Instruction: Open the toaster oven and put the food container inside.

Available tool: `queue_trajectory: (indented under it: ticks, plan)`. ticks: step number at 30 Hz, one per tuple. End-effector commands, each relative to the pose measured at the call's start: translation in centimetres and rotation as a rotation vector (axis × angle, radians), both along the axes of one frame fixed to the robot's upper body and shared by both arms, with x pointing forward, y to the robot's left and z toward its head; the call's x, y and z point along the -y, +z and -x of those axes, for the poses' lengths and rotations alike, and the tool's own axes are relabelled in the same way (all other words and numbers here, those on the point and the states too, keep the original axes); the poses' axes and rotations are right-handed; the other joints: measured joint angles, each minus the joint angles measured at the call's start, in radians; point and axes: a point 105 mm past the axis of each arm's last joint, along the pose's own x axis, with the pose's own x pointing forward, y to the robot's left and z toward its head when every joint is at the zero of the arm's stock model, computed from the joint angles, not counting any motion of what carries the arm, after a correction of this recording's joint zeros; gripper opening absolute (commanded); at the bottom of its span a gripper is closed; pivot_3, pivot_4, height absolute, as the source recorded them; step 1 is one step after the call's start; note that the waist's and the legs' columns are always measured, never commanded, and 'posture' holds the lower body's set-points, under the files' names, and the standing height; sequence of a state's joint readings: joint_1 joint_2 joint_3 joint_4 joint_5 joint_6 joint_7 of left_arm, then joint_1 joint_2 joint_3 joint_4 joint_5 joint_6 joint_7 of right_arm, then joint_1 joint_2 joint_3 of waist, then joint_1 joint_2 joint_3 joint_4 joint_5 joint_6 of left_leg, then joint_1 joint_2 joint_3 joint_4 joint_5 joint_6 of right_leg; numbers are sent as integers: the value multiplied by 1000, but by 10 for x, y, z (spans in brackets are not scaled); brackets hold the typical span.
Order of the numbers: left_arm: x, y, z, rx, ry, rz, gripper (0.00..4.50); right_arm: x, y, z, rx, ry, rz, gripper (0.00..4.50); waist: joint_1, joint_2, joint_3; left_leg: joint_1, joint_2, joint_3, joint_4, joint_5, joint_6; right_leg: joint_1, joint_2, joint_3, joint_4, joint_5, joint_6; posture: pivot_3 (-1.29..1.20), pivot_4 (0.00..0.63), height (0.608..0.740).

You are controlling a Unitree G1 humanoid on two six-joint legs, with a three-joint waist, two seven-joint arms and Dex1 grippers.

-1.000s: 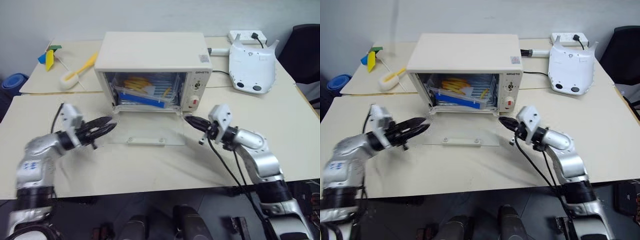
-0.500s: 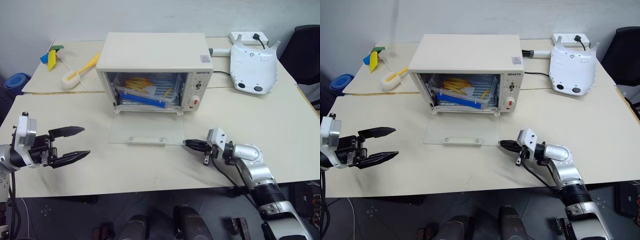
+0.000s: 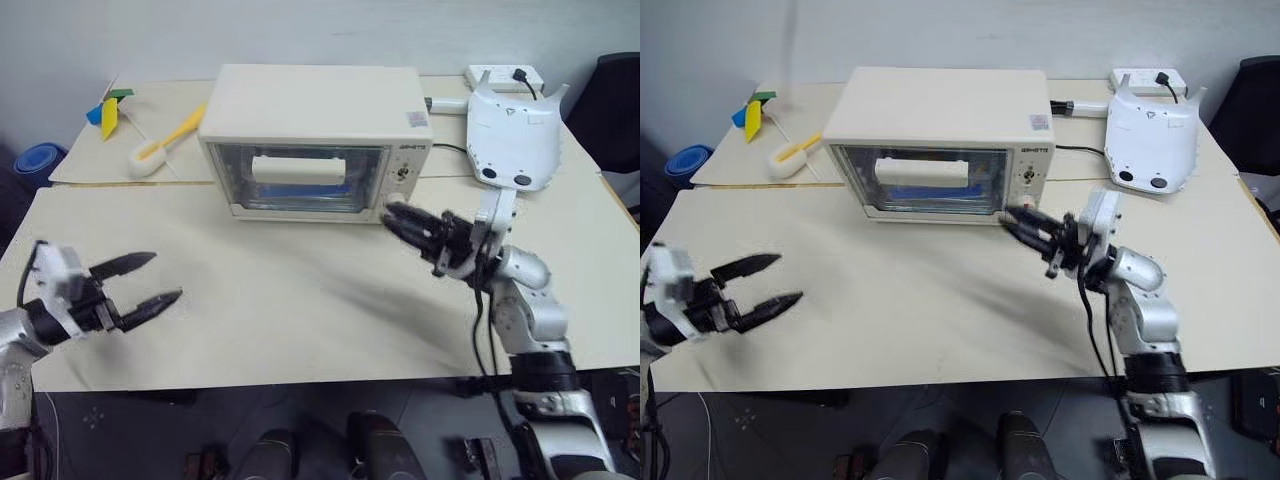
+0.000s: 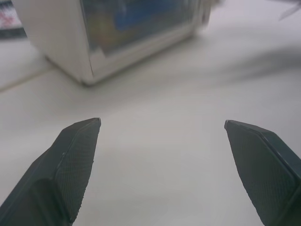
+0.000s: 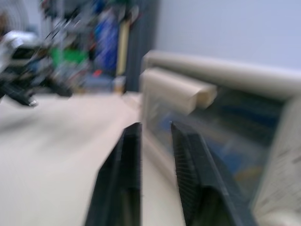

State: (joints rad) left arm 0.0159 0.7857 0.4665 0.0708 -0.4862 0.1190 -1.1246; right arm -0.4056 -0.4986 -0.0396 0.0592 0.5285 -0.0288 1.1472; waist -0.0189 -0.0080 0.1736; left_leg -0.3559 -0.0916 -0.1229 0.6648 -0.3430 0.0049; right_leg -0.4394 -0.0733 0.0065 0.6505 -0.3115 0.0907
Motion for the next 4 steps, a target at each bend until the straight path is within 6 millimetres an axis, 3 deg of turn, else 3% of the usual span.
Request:
queue_trajectory:
  ticks: [1, 4]
  plan:
    - [0, 2, 2, 54, -8, -79, 4500, 13, -22, 16, 13, 29, 159, 2315, 9, 0, 0, 0, 0, 0, 1, 0, 0, 0, 0, 0, 0, 0, 0, 0, 150, 740]
    - [5, 3, 4, 73, -34, -78, 4500, 28, -41, 24, -45, 29, 222, 3346, 17, 0, 0, 0, 0, 1, 2, 0, 1, 1, 0, 1, 0, 0, 0, 0, 150, 740]
